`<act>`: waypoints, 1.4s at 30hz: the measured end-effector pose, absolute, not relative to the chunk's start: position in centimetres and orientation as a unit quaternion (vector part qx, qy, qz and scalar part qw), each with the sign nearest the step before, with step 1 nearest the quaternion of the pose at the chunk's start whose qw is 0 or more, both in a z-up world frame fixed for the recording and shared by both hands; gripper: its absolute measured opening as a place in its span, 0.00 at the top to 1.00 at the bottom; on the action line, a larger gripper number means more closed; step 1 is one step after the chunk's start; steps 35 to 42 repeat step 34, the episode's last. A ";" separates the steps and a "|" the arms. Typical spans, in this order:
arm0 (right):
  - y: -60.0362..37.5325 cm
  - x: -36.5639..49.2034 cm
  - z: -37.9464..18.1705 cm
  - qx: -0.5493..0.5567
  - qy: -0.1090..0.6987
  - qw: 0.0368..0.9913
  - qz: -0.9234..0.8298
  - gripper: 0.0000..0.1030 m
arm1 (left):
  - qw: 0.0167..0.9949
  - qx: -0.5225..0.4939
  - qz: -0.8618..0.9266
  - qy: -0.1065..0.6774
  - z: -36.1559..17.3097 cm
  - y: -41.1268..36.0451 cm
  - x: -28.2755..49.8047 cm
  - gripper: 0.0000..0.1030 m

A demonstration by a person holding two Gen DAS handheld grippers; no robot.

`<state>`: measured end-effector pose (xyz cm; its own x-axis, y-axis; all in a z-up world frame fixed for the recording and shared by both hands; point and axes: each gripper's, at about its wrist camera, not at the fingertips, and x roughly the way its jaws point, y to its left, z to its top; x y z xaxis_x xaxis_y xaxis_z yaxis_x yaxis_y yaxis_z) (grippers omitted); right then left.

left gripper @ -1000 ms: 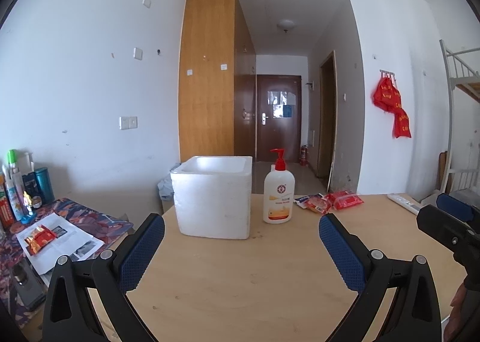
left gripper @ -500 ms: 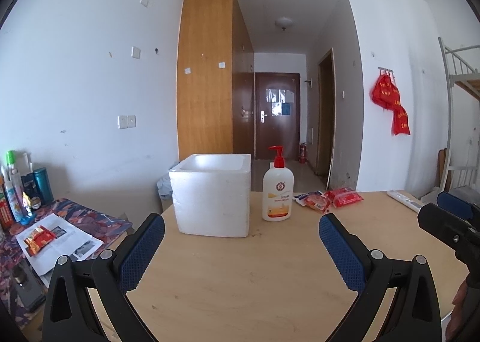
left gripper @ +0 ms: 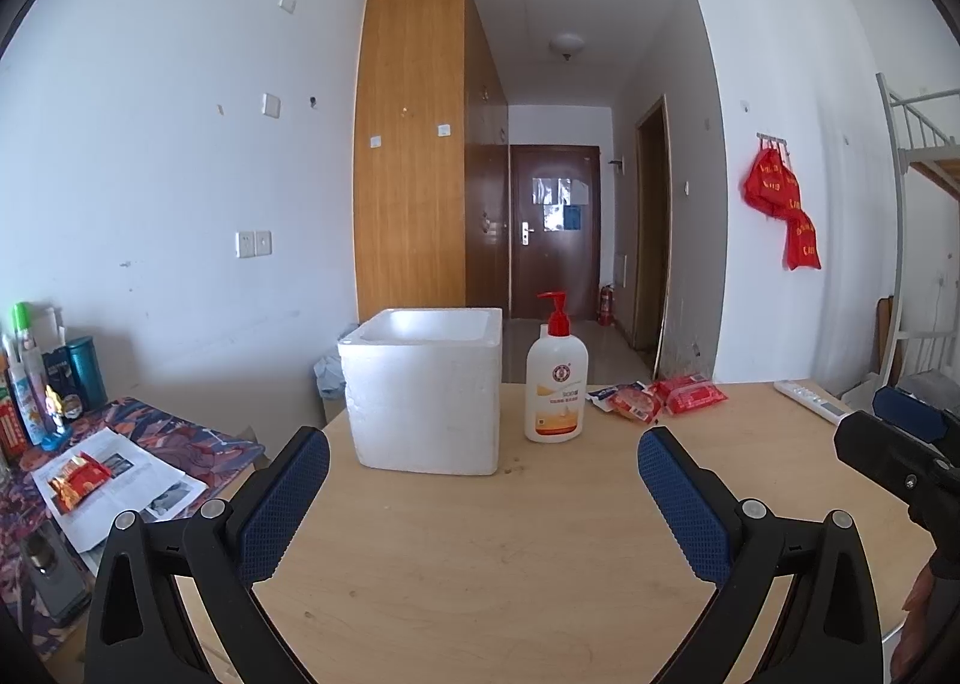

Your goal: Organize soft objects

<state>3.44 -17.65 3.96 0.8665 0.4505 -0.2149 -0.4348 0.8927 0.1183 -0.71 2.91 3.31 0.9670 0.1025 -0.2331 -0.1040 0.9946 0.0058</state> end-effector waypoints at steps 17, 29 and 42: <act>-17.6 3.7 4.2 0.032 0.123 0.965 0.230 0.00 | 0.991 0.002 0.056 0.120 3.4 3.1 -0.5 0.00; -17.6 3.8 4.1 0.032 0.124 0.962 0.240 0.00 | 0.991 0.002 0.057 0.120 3.4 3.0 -0.4 0.00; -17.6 3.9 4.0 0.032 0.125 0.962 0.241 0.00 | 0.991 -0.006 0.060 0.118 3.4 3.3 -0.3 0.00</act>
